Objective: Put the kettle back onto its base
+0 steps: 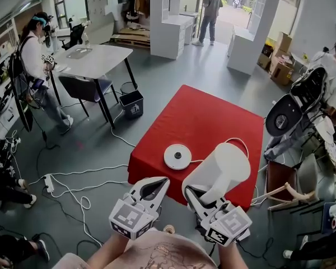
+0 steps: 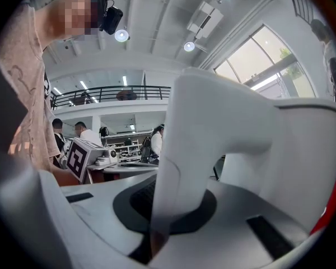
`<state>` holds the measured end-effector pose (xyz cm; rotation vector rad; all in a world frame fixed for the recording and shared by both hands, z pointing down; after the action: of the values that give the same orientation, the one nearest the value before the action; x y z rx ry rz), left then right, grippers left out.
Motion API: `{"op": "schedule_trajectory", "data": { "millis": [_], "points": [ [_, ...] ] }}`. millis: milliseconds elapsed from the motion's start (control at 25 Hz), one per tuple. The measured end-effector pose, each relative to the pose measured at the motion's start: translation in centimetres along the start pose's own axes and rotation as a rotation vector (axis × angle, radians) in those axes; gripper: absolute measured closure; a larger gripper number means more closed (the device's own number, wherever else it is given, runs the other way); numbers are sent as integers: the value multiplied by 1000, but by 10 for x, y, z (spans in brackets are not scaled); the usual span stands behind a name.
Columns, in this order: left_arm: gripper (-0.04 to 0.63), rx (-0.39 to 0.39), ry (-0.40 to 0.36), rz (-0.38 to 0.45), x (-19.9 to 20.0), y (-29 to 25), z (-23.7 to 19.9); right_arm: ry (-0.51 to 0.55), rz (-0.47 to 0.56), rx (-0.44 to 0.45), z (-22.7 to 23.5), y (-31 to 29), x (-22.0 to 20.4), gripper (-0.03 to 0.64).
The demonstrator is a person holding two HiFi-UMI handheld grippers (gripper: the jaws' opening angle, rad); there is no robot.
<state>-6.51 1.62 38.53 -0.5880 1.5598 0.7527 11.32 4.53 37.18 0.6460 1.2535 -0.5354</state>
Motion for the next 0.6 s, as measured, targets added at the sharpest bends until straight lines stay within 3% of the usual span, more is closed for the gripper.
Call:
{"op": "schedule_trajectory", "data": {
  "millis": [400,600],
  "points": [
    [607,11,3,-29,-9,-31,-35,-7,-7,7,32,-25,-5,603],
    [607,-23,5,-37,-11,-52,-49,-23,9,-26,51,-34,-4,603]
  ]
}}
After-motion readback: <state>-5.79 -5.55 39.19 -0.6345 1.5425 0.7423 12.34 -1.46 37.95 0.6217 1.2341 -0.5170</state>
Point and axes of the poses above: the fingertips, and each gripper's own axes: y backward along the fingers, z to its right, x out of its top, the point moved 9 cm from there along y, backward along the fingers, and after that the axes turned 14 degrees about z, right-handed, at the moved point
